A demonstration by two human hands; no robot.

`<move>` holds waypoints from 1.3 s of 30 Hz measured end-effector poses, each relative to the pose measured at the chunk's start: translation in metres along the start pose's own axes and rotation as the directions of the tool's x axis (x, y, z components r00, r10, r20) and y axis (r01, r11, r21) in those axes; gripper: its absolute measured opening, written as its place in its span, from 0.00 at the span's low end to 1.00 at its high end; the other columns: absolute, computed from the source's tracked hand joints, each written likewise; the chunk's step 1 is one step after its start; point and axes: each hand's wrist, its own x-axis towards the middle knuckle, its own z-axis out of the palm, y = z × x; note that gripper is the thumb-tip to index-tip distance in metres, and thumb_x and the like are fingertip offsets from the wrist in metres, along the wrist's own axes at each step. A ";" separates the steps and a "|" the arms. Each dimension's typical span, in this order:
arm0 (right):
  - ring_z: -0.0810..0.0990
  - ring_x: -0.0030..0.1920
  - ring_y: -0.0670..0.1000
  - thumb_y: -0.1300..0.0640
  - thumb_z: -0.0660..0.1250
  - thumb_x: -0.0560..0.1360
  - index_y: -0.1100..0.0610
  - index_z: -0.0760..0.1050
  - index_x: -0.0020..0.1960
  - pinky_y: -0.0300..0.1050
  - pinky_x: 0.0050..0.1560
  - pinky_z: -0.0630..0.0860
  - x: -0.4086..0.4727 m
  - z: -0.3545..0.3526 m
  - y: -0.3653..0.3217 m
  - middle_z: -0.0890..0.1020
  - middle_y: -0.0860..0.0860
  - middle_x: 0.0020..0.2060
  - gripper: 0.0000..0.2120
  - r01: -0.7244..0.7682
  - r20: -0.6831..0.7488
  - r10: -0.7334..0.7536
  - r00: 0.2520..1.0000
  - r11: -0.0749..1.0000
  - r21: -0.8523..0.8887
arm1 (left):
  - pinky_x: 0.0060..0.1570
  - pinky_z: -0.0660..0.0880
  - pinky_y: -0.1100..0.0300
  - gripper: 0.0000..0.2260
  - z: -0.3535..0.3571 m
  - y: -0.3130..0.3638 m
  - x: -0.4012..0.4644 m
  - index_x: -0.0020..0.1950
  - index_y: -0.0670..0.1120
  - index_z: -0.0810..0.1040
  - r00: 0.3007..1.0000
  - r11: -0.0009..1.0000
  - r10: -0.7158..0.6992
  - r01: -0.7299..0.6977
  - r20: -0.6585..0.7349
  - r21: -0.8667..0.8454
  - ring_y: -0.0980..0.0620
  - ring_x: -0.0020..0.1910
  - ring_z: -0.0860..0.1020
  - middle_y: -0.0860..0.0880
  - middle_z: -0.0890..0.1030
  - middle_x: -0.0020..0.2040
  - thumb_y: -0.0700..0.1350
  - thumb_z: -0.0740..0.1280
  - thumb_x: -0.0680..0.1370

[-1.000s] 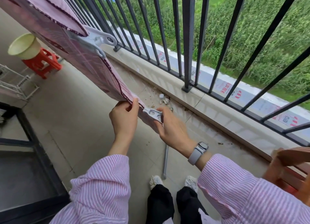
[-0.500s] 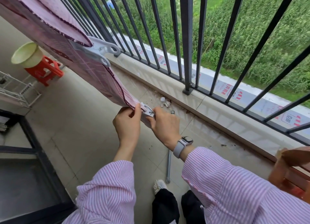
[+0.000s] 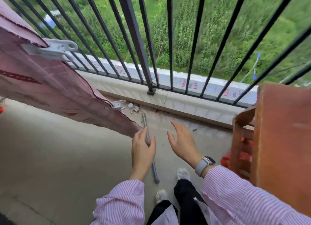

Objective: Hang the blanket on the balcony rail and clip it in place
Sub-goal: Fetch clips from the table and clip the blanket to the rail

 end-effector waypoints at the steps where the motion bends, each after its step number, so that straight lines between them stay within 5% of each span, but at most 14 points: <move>1: 0.64 0.68 0.53 0.52 0.56 0.78 0.57 0.61 0.70 0.45 0.68 0.58 -0.019 -0.004 0.014 0.68 0.54 0.68 0.22 -0.063 -0.038 0.063 0.997 0.998 -0.008 | 0.63 0.64 0.56 0.19 0.012 0.000 -0.011 0.65 0.40 0.71 0.995 0.997 0.068 -0.070 0.078 0.030 0.43 0.63 0.71 0.40 0.73 0.62 0.38 0.65 0.74; 6: 0.67 0.66 0.55 0.56 0.56 0.78 0.60 0.64 0.68 0.47 0.67 0.61 -0.131 -0.023 0.069 0.71 0.56 0.65 0.19 -0.339 -0.267 0.319 0.909 0.940 -0.031 | 0.65 0.63 0.52 0.19 0.066 0.026 -0.059 0.67 0.42 0.68 0.831 0.881 0.409 -0.467 0.377 0.074 0.45 0.64 0.69 0.43 0.72 0.65 0.41 0.61 0.76; 10: 0.71 0.62 0.58 0.58 0.57 0.75 0.62 0.71 0.62 0.50 0.64 0.66 -0.231 -0.035 0.102 0.75 0.57 0.59 0.17 -0.591 -0.505 0.513 0.694 0.807 0.007 | 0.62 0.69 0.49 0.19 0.115 0.049 -0.113 0.67 0.43 0.69 0.545 0.682 0.600 -0.731 0.586 -0.019 0.43 0.63 0.71 0.42 0.73 0.64 0.43 0.62 0.75; 16: 0.75 0.57 0.59 0.61 0.68 0.69 0.60 0.74 0.59 0.56 0.55 0.73 -0.345 -0.036 0.149 0.79 0.57 0.55 0.18 -0.903 -0.575 0.740 0.349 0.429 0.003 | 0.69 0.57 0.47 0.24 0.170 0.049 -0.208 0.73 0.52 0.54 0.179 0.504 0.468 -0.858 0.865 -0.095 0.46 0.73 0.55 0.47 0.55 0.75 0.50 0.57 0.78; 21: 0.80 0.42 0.59 0.66 0.73 0.64 0.62 0.78 0.51 0.51 0.40 0.78 -0.378 -0.023 0.189 0.82 0.57 0.43 0.15 -0.931 -0.509 0.795 0.330 0.363 -0.038 | 0.71 0.49 0.40 0.28 0.205 0.040 -0.229 0.74 0.54 0.49 0.056 0.322 0.282 -0.946 0.958 -0.040 0.44 0.74 0.41 0.48 0.44 0.76 0.54 0.58 0.77; 25: 0.79 0.38 0.59 0.68 0.72 0.66 0.63 0.78 0.46 0.51 0.36 0.79 -0.383 -0.021 0.201 0.80 0.57 0.39 0.09 -0.886 -0.513 0.763 0.394 0.464 0.010 | 0.70 0.48 0.39 0.29 0.207 0.043 -0.230 0.74 0.54 0.47 0.045 0.224 0.212 -0.975 0.976 -0.003 0.43 0.74 0.38 0.48 0.40 0.76 0.55 0.58 0.77; 29: 0.80 0.40 0.58 0.61 0.64 0.72 0.61 0.77 0.50 0.50 0.40 0.78 -0.361 -0.034 0.194 0.80 0.56 0.43 0.09 -0.803 -0.551 0.695 0.462 0.591 0.072 | 0.71 0.47 0.40 0.25 0.204 0.058 -0.222 0.73 0.52 0.53 0.106 0.284 0.250 -0.958 0.962 0.032 0.47 0.75 0.46 0.49 0.49 0.76 0.53 0.57 0.78; 34: 0.78 0.49 0.60 0.56 0.56 0.78 0.58 0.68 0.60 0.48 0.43 0.71 -0.299 -0.061 0.158 0.75 0.55 0.56 0.12 -0.647 -0.502 0.632 0.590 0.742 0.174 | 0.70 0.53 0.44 0.20 0.173 0.070 -0.180 0.70 0.51 0.61 0.400 0.454 0.401 -0.868 0.824 0.201 0.49 0.70 0.62 0.48 0.63 0.72 0.50 0.56 0.78; 39: 0.78 0.47 0.62 0.54 0.51 0.80 0.56 0.65 0.60 0.48 0.38 0.64 -0.219 -0.070 0.087 0.81 0.57 0.46 0.12 -0.433 -0.420 0.460 0.782 0.886 0.165 | 0.65 0.62 0.47 0.17 0.092 0.054 -0.114 0.65 0.47 0.70 0.615 0.621 0.538 -0.752 0.577 0.222 0.45 0.63 0.71 0.45 0.73 0.65 0.47 0.62 0.76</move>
